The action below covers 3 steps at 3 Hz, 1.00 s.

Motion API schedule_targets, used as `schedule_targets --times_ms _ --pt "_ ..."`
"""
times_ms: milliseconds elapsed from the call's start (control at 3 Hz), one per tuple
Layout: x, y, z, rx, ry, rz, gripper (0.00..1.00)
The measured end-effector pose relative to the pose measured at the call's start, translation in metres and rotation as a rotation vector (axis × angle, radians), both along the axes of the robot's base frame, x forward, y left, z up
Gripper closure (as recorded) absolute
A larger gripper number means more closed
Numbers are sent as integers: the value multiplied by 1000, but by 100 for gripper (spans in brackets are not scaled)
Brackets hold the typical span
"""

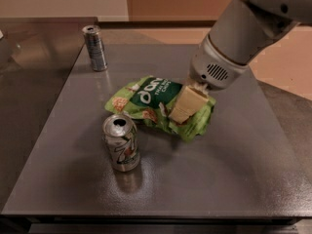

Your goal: Move green rice chip bag near 7up can

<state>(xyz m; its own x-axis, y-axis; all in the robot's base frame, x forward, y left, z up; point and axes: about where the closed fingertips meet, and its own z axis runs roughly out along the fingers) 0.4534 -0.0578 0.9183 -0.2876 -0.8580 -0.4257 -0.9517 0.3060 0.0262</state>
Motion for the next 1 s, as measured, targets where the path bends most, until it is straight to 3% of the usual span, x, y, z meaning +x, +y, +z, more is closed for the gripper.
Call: schedule_targets --times_ms 333,667,1000 --pt "-1 1 1 0 -4 1 15" --pt "-1 2 3 -1 -8 2 0" --pt "-1 2 3 -1 -8 2 0"
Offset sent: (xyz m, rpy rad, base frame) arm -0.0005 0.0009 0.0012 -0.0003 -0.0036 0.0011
